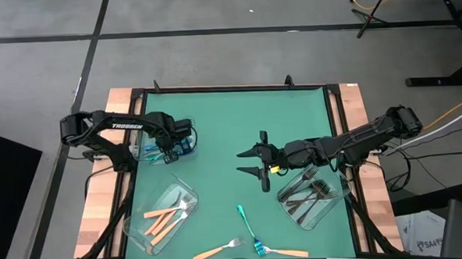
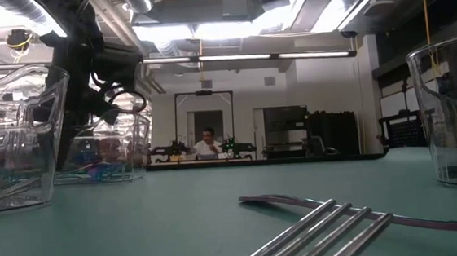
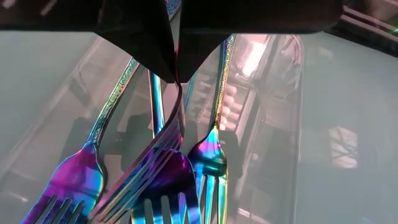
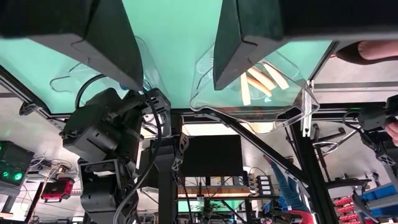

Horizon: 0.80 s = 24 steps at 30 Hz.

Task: Sort silverware by color (type)
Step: Put the right blue fork into the top transparent bin, then put the left yellow fork into the bottom transparent bin

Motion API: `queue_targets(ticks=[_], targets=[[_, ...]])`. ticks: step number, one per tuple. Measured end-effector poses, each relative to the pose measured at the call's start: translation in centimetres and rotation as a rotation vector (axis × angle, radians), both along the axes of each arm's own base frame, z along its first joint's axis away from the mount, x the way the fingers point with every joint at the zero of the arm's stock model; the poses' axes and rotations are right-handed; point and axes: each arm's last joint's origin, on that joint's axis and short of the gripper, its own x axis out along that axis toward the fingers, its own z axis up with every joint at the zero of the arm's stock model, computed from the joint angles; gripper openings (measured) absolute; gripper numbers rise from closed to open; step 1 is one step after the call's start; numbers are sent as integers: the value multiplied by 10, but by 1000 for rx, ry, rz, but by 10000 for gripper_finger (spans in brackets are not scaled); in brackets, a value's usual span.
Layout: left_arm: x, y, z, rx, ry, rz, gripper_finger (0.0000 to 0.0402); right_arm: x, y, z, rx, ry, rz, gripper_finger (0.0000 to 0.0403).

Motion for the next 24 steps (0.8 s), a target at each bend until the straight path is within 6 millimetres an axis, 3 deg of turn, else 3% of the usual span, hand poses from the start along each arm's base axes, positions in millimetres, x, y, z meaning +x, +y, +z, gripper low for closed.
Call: queue_targets(ticks=[12,20,24], targets=[[0,0,0,-3,-1,-6,11,0,0,0,0,0,0,186],[0,0,0,-5,1,-8,80,0,0,0,0,0,0,186],[-1,-1,10,-22,53,-16,89,0,0,0,-1,2,0,186]])
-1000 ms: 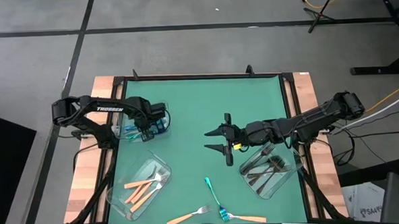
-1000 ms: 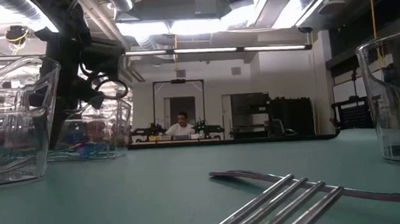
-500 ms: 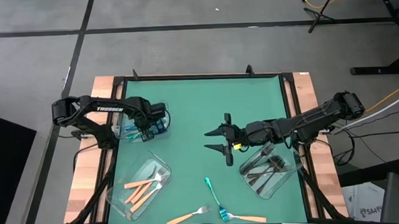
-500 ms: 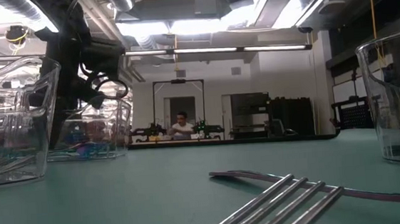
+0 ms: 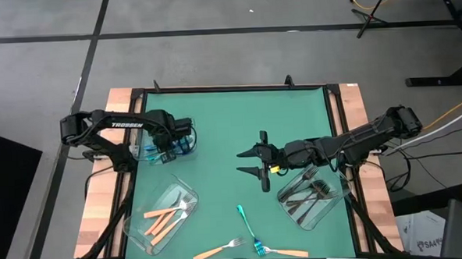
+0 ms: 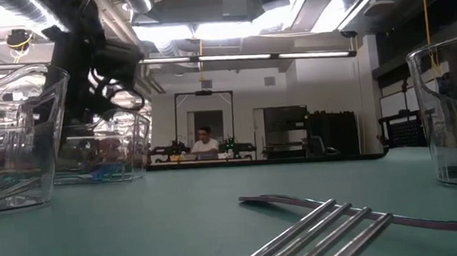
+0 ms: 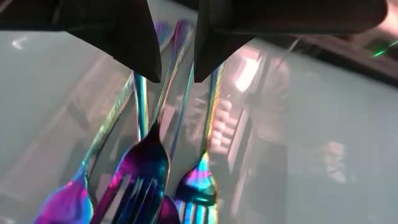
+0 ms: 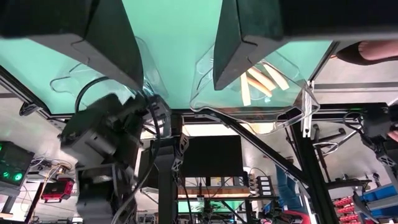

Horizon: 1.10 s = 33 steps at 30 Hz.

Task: Sort silverware by color (type)
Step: Put the left yellow fork into the bottom transparent bin

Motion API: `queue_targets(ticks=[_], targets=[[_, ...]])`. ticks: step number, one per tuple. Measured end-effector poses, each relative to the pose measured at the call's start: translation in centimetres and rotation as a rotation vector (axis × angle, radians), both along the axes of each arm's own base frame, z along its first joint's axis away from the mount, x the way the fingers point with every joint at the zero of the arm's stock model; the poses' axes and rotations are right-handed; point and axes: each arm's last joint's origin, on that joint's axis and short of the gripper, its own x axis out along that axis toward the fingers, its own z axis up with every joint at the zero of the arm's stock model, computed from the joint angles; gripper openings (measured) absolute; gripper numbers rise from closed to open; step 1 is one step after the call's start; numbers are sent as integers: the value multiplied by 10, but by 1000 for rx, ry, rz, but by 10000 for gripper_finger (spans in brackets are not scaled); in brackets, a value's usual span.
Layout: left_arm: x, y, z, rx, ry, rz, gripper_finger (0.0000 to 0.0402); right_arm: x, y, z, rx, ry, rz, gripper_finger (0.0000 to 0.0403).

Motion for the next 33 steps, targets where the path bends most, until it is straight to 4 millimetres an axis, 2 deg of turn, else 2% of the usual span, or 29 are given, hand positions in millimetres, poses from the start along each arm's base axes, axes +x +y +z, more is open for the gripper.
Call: queue_targets(ticks=[5,10,19,25,33], targets=[[6,-4,32,-20,63,-29,87,-1,0,-3,-8,29,0,186],[20,-13,75,-9,36,-86,87,-1,0,-7,-16,74,19,186],[50,-47,147,57,-253,-136,87,-20,-4,9,-13,84,43,186],[66,-86,173,16,-502,-164,87,-25,-6,16,-8,66,44,186],[76,-163,182,-144,-750,-225,87,-26,-6,10,-24,123,44,186]])
